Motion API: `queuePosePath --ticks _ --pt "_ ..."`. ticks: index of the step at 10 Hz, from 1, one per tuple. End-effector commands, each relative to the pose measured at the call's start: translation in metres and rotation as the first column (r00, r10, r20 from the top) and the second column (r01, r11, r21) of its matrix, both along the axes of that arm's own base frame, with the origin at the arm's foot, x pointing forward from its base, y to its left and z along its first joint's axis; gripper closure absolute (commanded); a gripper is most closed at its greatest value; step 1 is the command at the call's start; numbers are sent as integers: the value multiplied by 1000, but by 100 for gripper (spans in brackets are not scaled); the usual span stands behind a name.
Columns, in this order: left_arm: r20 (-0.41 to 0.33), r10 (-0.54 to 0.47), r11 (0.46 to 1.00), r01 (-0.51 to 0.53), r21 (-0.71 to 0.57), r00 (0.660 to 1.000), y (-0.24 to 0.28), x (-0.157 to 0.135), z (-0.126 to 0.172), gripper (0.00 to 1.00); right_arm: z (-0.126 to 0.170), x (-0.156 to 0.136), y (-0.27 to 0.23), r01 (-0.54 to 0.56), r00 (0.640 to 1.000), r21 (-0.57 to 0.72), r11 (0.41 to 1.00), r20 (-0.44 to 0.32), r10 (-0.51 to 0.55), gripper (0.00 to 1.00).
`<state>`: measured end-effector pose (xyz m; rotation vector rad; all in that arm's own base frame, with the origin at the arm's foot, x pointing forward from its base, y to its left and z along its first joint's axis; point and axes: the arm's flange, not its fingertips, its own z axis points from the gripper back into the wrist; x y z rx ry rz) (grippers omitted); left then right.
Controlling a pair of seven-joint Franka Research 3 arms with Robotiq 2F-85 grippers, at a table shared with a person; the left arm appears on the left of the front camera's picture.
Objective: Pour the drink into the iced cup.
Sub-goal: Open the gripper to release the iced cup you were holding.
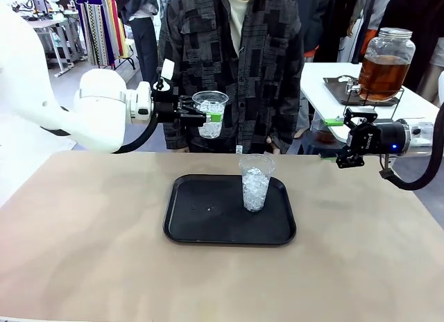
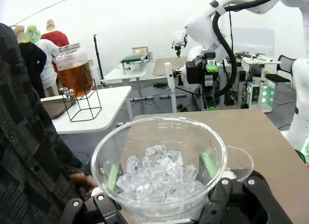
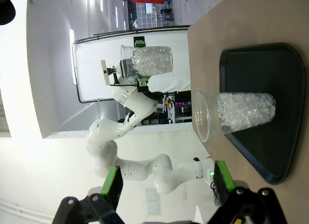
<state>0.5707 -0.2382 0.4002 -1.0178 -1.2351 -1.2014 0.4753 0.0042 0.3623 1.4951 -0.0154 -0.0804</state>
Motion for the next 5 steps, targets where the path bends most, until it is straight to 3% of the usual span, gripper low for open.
queuePosePath --ticks 1,5 --pt "20 -1 1000 1 -1 1000 0 -5 3 20 1 0 1 0 1000 -1 1000 5 0 0" --pt "20 -1 1000 1 -1 1000 0 -5 3 20 1 0 1 0 1000 -1 1000 5 0 0"
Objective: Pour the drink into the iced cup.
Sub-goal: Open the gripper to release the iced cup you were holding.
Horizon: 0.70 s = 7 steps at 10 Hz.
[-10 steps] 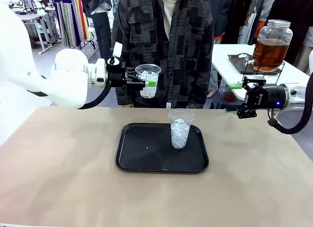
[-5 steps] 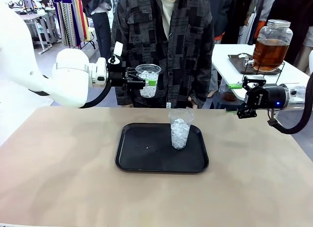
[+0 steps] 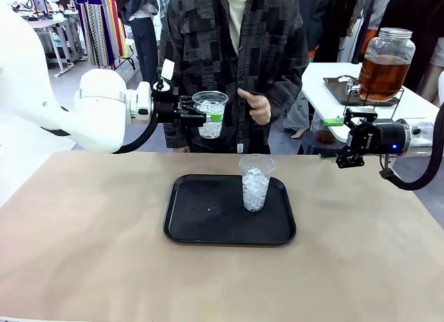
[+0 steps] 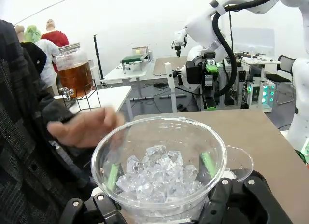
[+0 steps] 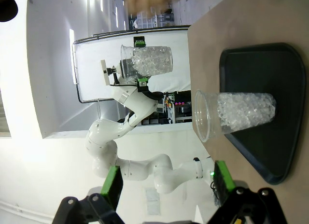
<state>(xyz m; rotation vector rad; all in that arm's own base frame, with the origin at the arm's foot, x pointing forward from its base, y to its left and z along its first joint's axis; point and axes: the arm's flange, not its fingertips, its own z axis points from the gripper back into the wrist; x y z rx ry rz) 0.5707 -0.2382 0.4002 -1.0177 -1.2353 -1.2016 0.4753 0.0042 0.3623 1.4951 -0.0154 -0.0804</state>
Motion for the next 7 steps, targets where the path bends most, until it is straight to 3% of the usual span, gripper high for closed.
queuePosePath --ticks 1,7 --pt "19 -1 1000 1 -1 1000 0 -5 3 20 1 0 1 0 1000 -1 1000 5 0 0" --pt "19 -1 1000 1 -1 1000 0 -5 3 20 1 0 1 0 1000 -1 1000 5 0 0"
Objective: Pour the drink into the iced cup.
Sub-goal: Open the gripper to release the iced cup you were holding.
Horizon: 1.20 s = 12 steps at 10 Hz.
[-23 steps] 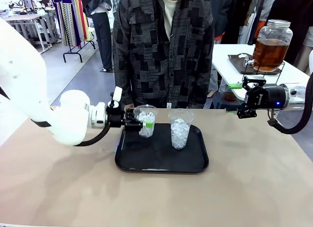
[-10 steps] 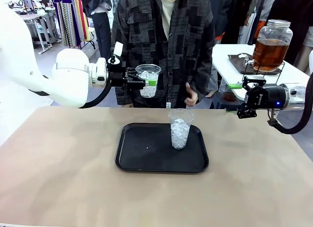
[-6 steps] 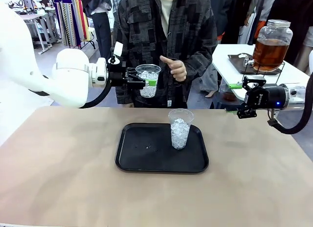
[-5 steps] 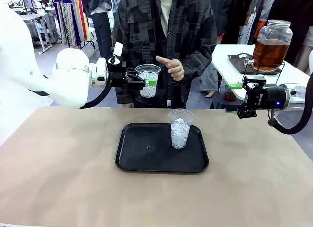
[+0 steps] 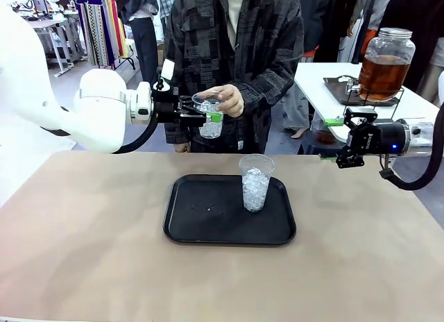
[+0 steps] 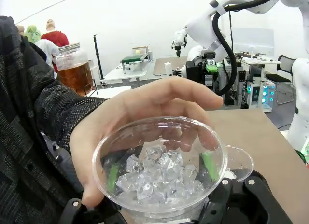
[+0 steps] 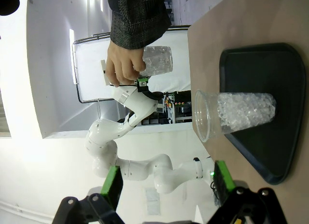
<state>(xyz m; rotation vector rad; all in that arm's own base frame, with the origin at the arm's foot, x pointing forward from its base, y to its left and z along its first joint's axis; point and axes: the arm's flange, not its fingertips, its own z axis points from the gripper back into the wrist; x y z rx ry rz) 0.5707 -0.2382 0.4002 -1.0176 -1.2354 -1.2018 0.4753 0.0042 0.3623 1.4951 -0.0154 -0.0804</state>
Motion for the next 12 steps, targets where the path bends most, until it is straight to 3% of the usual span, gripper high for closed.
queuePosePath --ticks 1,12 --pt "19 -1 1000 1 -1 1000 0 -5 3 20 1 0 1 0 1000 -1 1000 5 0 0" --pt "19 -1 1000 1 -1 1000 0 -5 3 20 1 0 1 0 1000 -1 1000 5 0 0"
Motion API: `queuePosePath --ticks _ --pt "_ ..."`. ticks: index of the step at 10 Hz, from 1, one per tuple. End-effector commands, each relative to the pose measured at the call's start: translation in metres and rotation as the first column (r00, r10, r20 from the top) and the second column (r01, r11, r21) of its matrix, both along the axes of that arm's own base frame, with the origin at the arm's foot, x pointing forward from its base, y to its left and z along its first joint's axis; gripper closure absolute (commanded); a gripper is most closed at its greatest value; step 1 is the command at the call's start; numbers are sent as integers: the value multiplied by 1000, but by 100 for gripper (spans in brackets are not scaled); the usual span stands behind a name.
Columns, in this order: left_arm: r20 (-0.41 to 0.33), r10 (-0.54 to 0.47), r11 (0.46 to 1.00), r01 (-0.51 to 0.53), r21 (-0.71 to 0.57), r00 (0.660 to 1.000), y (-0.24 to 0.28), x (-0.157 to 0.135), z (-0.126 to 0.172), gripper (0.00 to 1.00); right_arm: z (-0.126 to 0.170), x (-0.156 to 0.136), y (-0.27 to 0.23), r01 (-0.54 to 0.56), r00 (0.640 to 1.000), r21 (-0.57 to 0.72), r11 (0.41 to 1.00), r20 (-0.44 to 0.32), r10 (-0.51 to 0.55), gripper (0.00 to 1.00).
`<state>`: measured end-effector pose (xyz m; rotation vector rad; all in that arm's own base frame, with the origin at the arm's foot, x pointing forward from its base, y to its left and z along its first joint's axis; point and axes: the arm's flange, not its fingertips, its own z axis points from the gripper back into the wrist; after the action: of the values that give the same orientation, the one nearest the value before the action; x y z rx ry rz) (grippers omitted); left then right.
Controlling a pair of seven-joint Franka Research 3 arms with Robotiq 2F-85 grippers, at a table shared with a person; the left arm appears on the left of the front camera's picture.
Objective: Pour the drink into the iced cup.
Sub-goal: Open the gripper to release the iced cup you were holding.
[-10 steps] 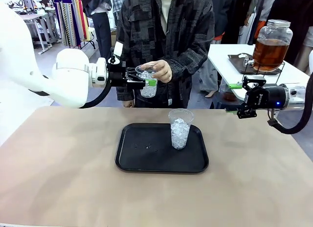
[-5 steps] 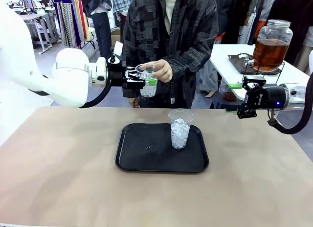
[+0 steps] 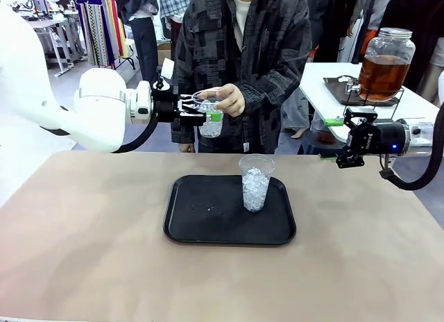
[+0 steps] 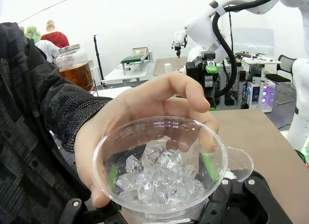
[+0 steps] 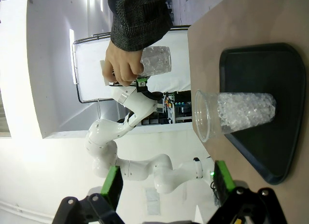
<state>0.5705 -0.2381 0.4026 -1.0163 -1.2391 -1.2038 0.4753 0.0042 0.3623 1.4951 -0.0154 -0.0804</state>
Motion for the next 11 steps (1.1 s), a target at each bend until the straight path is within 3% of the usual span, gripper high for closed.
queuePosePath --ticks 1,5,6,11 --pt "15 -1 1000 1 -1 1000 0 -5 1 20 1 0 1 0 1000 -1 1000 5 0 0" --pt "15 -1 1000 1 -1 1000 0 -5 1 20 1 0 1 0 1000 -1 1000 5 0 0" --pt "2 0 1000 0 0 1000 0 0 1 0 1 0 1 0 1000 -1 1000 5 0 0" --pt "-46 9 999 -11 -30 999 54 -21 -30 0 1 0 1 0 1000 -1 1000 5 0 0"
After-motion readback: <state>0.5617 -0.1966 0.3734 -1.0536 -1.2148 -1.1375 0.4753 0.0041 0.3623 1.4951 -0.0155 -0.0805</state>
